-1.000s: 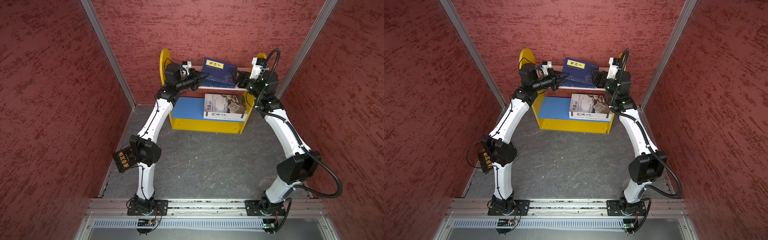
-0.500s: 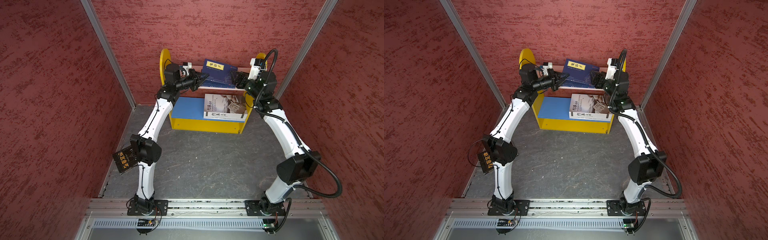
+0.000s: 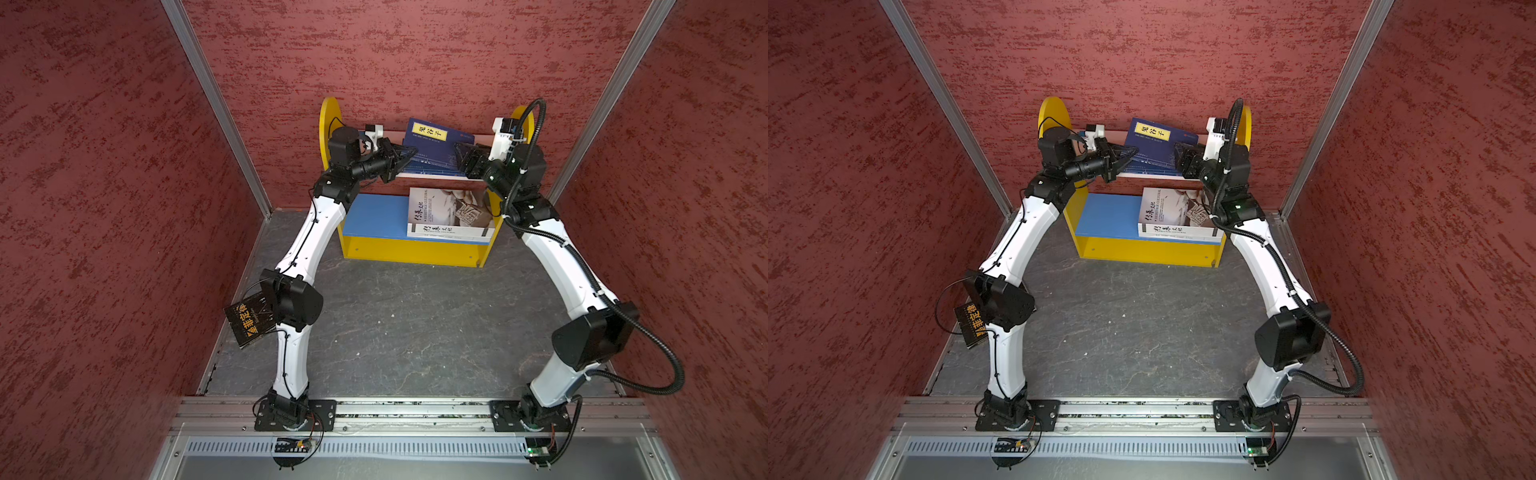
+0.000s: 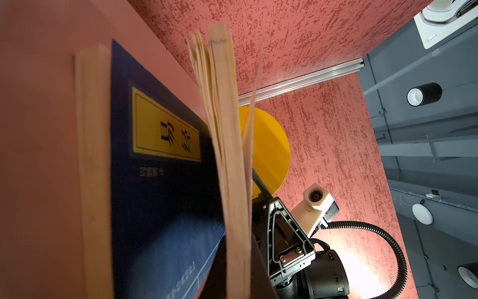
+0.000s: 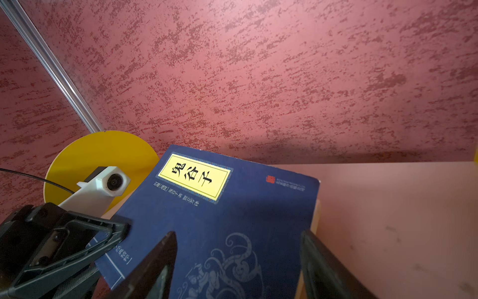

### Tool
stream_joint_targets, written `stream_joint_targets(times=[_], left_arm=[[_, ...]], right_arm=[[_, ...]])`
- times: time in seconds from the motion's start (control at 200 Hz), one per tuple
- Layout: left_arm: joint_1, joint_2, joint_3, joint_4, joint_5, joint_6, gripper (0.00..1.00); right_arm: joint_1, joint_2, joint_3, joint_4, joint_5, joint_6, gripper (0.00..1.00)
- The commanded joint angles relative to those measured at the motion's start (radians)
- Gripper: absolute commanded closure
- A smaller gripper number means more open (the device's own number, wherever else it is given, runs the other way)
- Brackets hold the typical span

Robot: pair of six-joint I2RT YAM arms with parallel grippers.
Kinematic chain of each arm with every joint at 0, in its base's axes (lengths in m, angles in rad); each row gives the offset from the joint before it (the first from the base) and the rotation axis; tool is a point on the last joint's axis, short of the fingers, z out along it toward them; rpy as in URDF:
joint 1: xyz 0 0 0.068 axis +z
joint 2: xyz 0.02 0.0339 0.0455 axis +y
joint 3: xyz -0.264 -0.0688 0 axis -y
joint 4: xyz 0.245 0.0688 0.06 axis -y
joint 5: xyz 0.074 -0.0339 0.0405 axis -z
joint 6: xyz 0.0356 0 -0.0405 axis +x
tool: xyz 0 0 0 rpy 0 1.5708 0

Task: Stacking books/files
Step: Place the book at the bookshelf.

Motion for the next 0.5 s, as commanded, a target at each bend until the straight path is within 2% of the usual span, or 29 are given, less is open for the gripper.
stream_joint_targets(times=[0.0, 0.496], left_arm=[[0.001, -0.002, 0.016, -0.031, -0.028, 0.021, 1.00], [0.002, -0.005, 0.016, -0.060, -0.036, 0.039, 1.00]], right_arm=[[0.006, 0.018, 0.021, -0.015, 0.032, -0.030, 0.25], [0.028, 0.038, 0.025, -0.068, 0.043, -0.108, 0.27]])
